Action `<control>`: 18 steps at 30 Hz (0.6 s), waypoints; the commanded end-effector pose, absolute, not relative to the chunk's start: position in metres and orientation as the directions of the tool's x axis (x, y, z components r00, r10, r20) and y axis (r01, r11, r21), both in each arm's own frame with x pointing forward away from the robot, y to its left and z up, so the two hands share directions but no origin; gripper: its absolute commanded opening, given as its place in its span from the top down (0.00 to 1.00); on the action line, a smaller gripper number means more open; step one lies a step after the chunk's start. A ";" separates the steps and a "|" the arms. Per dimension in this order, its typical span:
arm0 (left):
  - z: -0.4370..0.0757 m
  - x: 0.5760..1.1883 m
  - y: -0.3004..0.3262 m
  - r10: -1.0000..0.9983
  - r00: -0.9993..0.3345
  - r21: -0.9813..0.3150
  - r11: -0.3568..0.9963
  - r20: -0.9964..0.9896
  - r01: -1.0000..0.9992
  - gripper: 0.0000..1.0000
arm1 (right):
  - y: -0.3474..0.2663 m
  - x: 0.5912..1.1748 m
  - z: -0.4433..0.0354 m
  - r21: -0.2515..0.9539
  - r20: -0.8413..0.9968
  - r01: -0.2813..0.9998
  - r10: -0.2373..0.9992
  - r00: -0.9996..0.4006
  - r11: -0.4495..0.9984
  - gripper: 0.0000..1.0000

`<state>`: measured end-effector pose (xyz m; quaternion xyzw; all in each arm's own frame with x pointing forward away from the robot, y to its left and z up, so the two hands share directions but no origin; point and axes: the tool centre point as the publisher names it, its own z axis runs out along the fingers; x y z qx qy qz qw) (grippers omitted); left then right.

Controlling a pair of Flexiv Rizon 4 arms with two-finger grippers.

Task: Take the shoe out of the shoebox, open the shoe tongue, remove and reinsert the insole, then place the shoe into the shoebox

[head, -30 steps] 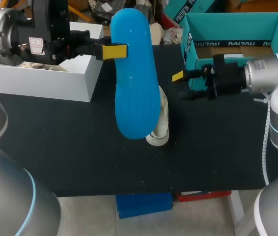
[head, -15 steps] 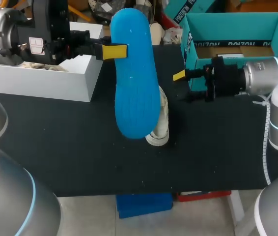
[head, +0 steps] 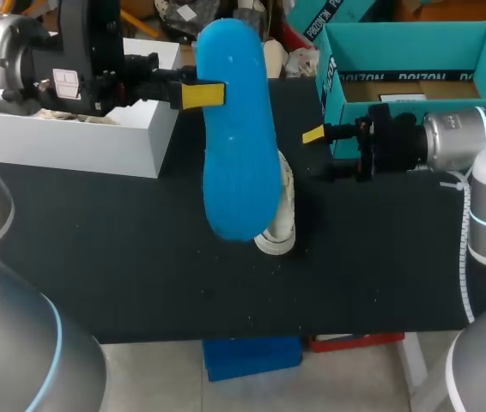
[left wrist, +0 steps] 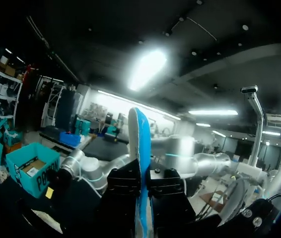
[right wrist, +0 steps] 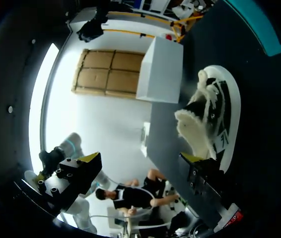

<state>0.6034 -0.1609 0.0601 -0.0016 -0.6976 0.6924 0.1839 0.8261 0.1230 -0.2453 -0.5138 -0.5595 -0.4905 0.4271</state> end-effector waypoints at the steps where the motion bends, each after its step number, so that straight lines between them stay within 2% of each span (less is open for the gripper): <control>1: 0.043 0.605 -0.181 0.287 -0.955 -0.997 -0.012 0.069 -0.075 1.00 | 0.124 0.826 -0.246 0.110 0.982 0.994 0.157 -0.107 -0.011 0.00; 10: -0.020 0.627 -0.202 0.276 -0.952 -0.990 -0.087 -0.133 0.113 1.00 | 0.124 0.826 -0.246 0.110 0.982 0.994 0.157 -0.107 -0.011 0.00; 14: -0.051 0.640 -0.206 0.255 -0.936 -0.970 -0.039 -0.243 0.241 1.00 | 0.124 0.826 -0.246 0.110 0.982 0.994 0.157 -0.107 -0.011 0.00; 18: -0.051 0.640 -0.206 0.255 -0.936 -0.970 -0.039 -0.243 0.241 1.00 | 0.124 0.826 -0.246 0.110 0.982 0.994 0.157 -0.107 -0.011 0.00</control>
